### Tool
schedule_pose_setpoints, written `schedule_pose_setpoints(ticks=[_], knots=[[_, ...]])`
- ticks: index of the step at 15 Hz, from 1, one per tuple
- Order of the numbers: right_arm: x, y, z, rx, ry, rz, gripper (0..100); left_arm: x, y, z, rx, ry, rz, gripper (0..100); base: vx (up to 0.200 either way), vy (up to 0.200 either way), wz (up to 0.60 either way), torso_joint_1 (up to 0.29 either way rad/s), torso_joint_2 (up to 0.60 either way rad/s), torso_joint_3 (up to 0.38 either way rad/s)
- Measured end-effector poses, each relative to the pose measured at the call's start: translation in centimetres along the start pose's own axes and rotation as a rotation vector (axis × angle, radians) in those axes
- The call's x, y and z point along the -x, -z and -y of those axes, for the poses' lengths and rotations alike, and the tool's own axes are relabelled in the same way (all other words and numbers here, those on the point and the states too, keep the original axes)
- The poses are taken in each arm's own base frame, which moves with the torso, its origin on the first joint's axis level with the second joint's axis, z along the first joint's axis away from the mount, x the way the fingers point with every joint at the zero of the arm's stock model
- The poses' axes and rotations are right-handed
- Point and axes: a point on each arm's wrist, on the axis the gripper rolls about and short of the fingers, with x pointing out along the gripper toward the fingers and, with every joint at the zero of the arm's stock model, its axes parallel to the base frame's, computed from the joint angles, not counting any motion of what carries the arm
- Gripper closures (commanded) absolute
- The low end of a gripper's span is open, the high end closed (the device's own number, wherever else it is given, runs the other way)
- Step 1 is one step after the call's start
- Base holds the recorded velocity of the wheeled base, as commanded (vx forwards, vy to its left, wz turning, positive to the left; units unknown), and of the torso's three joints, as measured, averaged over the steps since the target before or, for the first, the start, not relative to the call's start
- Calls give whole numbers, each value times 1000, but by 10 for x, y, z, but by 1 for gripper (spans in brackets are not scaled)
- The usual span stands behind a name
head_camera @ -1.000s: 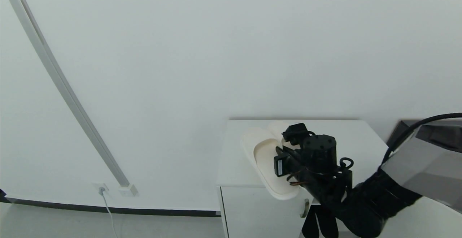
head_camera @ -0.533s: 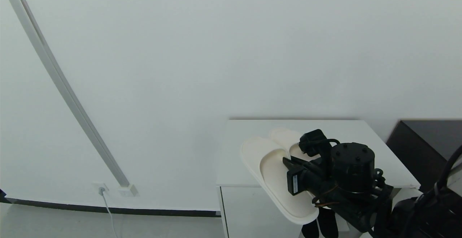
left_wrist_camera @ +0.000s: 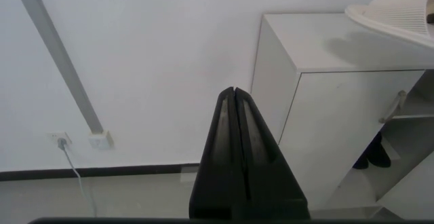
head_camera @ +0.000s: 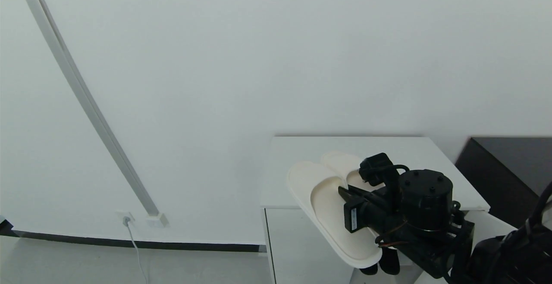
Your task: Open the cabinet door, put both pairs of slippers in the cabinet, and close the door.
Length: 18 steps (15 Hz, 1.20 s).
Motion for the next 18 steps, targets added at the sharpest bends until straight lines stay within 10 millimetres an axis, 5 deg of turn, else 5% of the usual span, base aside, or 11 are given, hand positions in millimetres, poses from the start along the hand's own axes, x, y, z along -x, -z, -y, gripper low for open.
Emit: schedule_pose_setpoints(ticks=[8,18], knots=[[-2,4,0,4,3,-14,100,0,0,0,2,-1,0,100,-200,0,0,0,3,0],[-5,7,0,5,8,-19,100,0,0,0,2,0,0,100,0,0,0,0,0,0]])
